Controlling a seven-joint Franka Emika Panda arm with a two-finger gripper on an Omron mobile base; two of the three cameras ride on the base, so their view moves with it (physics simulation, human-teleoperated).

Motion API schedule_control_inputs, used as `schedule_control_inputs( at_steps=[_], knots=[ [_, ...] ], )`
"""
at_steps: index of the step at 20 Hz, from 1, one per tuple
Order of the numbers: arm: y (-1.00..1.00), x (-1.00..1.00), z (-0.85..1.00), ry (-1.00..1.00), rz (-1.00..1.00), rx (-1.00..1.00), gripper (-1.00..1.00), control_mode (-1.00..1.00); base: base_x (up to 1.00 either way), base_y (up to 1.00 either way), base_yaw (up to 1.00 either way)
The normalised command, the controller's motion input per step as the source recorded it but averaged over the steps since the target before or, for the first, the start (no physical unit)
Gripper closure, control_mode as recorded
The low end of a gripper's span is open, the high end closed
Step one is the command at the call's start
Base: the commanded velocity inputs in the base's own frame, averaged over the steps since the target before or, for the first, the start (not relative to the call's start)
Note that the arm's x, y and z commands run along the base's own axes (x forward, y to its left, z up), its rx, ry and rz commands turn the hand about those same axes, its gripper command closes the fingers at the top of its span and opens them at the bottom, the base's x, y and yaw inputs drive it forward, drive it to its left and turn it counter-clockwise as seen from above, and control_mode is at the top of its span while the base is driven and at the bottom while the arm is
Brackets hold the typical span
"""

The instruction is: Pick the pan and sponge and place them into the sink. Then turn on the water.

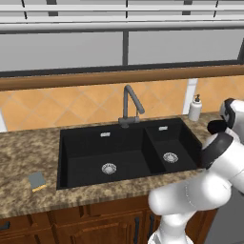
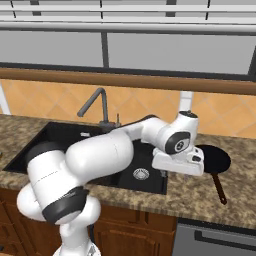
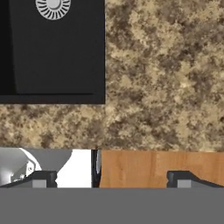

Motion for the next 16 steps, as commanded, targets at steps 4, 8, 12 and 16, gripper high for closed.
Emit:
schedule_control_inputs(
  at_steps=[4,8,12,16],
  knots=[
    [-0.30,0.33,-0.26,-0.09,0.04,0.01,-1.00,-1.00,0.00,0.00,0.00],
    [-0.45,0.49,-0.38,-0.11,0.12,0.03,-1.00,-1.00,0.00,0.00,0.00],
    [-0.58,0.45,-0.33,-0.09,0.11,0.05,-1.00,-1.00,0.00,0.00,0.00],
    [-0.52,0.13,-0.05,0.00,0.03,0.01,-1.00,-1.00,0.00,0.00,0.00]
  ],
)
